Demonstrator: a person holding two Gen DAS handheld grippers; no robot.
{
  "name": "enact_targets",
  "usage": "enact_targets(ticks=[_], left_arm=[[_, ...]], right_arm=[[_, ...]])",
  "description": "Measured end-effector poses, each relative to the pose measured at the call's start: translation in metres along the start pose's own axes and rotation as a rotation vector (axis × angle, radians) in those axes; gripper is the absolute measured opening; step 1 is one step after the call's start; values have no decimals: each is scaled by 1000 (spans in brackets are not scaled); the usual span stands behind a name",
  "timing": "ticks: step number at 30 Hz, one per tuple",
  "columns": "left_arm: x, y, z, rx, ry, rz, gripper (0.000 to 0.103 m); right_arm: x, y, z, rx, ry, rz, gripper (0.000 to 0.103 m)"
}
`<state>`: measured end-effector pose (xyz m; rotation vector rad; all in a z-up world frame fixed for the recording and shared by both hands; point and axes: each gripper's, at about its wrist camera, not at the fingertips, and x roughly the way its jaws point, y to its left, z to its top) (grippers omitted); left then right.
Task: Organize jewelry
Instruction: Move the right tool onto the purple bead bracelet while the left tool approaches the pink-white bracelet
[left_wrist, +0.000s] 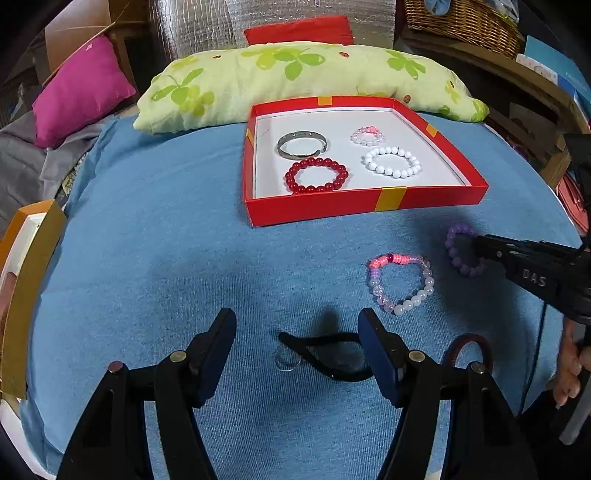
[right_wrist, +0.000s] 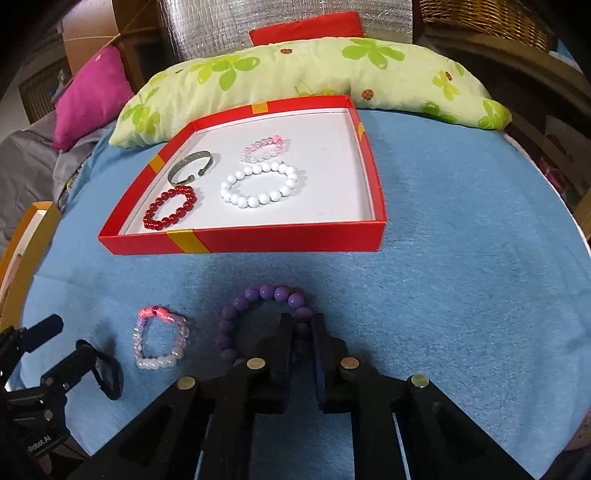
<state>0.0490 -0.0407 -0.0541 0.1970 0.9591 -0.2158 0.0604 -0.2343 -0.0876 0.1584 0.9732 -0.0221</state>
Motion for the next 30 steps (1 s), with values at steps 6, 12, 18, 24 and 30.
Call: enact_targets(ticks=[6, 12, 18, 24, 30], left_arm=[[0, -4, 2, 3, -8, 10, 69], [0, -14, 6, 22, -11, 9, 69], [5, -24, 10, 40, -3, 9, 69], [17, -23, 11, 9, 36, -6, 69], [25, -22, 11, -3, 53, -17, 69]], right_arm=[[-3, -19, -2, 65, 32, 37, 11], [-3, -19, -4, 62, 38, 34, 11], [-3, -22, -5, 77, 39, 50, 11], [-3, -23, -5, 85, 38, 60, 11], [-3, -24, -5, 92, 38, 67, 12]])
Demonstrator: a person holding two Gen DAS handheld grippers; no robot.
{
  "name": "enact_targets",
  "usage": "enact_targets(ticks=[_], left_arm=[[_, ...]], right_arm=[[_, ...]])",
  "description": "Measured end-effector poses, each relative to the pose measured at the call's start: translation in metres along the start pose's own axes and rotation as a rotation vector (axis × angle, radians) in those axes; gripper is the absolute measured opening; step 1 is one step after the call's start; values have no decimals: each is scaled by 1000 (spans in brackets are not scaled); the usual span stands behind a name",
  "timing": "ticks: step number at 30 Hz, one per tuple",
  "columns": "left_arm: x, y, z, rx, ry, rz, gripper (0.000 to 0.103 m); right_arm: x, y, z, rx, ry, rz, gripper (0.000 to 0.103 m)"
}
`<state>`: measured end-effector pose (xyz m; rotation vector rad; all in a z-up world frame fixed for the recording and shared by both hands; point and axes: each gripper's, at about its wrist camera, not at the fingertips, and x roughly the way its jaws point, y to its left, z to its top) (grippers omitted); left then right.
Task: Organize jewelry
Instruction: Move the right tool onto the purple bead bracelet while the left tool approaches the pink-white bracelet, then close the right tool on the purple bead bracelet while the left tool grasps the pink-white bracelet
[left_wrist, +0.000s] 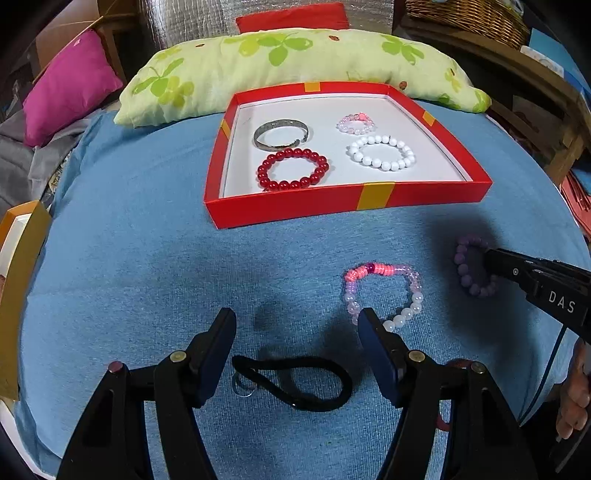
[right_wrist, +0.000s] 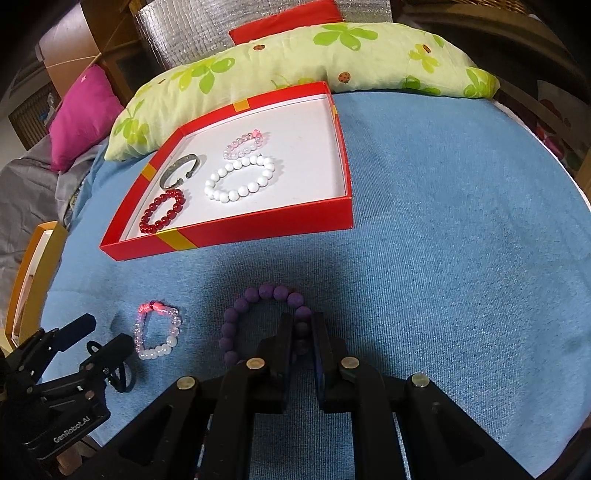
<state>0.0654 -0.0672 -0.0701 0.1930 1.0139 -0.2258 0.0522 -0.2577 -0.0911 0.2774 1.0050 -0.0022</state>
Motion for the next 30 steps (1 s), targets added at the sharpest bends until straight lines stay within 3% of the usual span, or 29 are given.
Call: enact_targets(ticks=[25, 30], left_arm=[[9, -23, 7, 8, 6, -108, 72], [0, -25, 8, 4, -30, -136, 72]], right_arm=[[0, -10, -3, 35, 1, 61, 13], [0, -12, -3, 44, 3, 71, 13]])
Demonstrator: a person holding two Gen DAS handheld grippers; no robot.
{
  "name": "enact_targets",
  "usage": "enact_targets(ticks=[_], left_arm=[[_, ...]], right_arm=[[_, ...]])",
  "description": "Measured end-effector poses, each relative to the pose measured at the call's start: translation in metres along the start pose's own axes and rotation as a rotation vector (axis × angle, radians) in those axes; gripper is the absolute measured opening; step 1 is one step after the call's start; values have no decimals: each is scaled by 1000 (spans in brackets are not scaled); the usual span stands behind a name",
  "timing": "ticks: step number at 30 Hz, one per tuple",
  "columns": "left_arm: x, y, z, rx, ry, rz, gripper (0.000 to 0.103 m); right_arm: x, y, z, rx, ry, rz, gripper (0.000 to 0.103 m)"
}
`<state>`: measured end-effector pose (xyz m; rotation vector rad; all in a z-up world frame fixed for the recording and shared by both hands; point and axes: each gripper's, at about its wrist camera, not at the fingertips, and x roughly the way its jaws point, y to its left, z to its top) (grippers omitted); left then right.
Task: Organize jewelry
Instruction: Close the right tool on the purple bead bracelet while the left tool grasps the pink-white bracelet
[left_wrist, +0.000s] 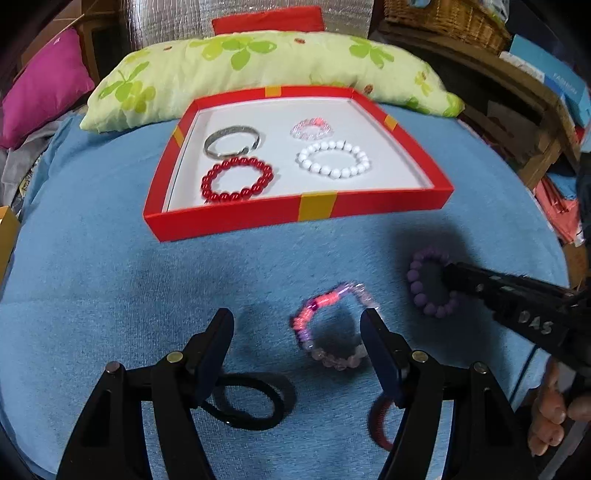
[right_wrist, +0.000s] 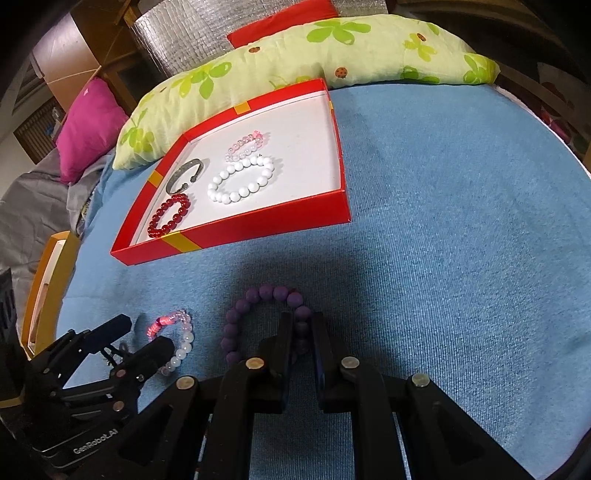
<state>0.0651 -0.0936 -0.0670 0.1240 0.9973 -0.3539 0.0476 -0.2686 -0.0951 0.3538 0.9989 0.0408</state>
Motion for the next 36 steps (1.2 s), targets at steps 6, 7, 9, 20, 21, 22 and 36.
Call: enact_targets(ticks=[6, 7, 9, 20, 21, 22, 36], left_arm=[[3, -8, -1, 19, 11, -16, 74], [5, -10, -2, 23, 21, -19, 74], [8, -12, -3, 30, 33, -19, 74], [8, -17, -6, 57, 27, -39, 72], [7, -18, -6, 58, 23, -50, 64], [7, -19, -6, 63, 20, -59, 52], [-2, -18, -5, 79, -17, -112, 5]], right_arm=[[0, 0, 0, 1, 1, -1, 13], [0, 0, 0, 1, 1, 0, 13], [1, -1, 1, 4, 2, 2, 13], [0, -1, 1, 1, 2, 3, 13], [0, -1, 0, 0, 2, 2, 13], [0, -1, 0, 0, 1, 2, 13], [-2, 5, 0, -45, -6, -15, 11]])
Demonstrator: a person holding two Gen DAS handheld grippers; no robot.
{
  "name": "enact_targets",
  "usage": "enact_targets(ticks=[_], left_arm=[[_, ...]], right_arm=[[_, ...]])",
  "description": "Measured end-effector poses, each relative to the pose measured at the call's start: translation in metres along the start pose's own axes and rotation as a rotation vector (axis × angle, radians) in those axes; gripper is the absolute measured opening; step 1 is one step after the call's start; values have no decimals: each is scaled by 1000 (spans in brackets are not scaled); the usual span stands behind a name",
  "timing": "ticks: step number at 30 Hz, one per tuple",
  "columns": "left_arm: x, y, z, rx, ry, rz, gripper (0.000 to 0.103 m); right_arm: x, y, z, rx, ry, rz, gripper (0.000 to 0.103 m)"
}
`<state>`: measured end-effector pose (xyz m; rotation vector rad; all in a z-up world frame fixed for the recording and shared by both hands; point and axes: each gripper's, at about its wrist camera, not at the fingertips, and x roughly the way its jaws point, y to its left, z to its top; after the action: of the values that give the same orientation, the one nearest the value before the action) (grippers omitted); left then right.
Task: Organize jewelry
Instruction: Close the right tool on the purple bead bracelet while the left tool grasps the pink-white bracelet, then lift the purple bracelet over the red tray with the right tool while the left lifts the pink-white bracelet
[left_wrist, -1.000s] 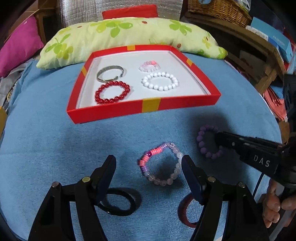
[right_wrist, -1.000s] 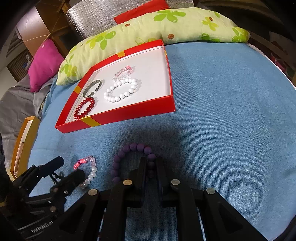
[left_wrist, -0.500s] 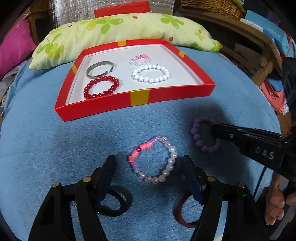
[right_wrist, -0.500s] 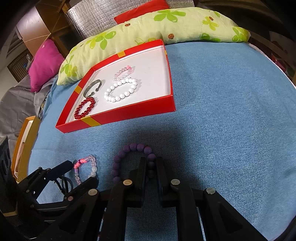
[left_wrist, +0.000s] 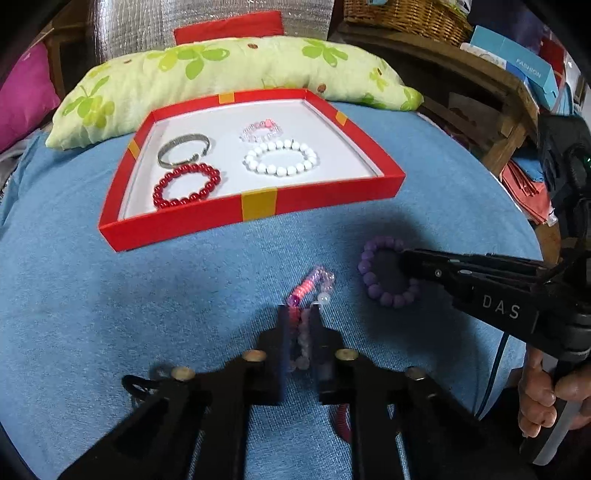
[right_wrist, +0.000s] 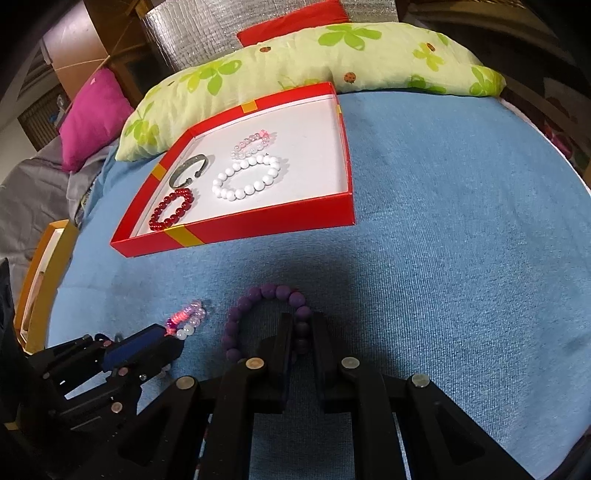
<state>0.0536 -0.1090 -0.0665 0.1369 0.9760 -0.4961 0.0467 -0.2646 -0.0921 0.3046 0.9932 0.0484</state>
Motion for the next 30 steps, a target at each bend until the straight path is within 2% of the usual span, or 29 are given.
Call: enact_targets(ticks=[8, 13, 14, 15, 16, 17, 18, 21, 22, 23, 24, 28, 29, 30], left_arm=[[-13, 16, 0, -38, -35, 5, 4], [-16, 16, 2, -27, -42, 2, 5], [-16, 15, 3, -24, -38, -1, 9], [-15, 13, 3, -16, -33, -3, 26], [-15, 10, 3, -6, -34, 3, 53], [-15, 8, 2, 0, -38, 14, 65], [-17, 6, 2, 9, -50, 26, 72], [-19, -2, 1, 44, -56, -1, 72], [-17, -3, 1, 51, -48, 2, 72], [-13, -4, -1, 60, -30, 11, 72], [-8, -5, -2, 65, -14, 18, 72], [7, -4, -7, 59, 49, 41, 71], [9, -1, -8, 47, 53, 43, 70], [8, 0, -8, 38, 38, 45, 62]], right_arm=[[-10, -5, 2, 33, -24, 62, 11], [-14, -8, 5, 57, -34, 82, 11], [-12, -10, 5, 67, -23, 82, 11], [-10, -12, 4, 80, -9, 87, 12], [-8, -14, 5, 95, 6, 95, 13], [-7, -15, 5, 109, 14, 102, 13], [-7, -17, 5, 121, 24, 106, 13], [-8, -19, 6, 112, 15, 82, 13], [-8, -19, 6, 109, 12, 73, 16], [-7, -20, 6, 108, 15, 69, 24], [-7, -21, 6, 110, 21, 71, 26], [-5, -17, 5, 82, 19, 63, 28], [-5, -15, 5, 68, 21, 52, 28], [-3, -11, 4, 41, 22, 31, 28]])
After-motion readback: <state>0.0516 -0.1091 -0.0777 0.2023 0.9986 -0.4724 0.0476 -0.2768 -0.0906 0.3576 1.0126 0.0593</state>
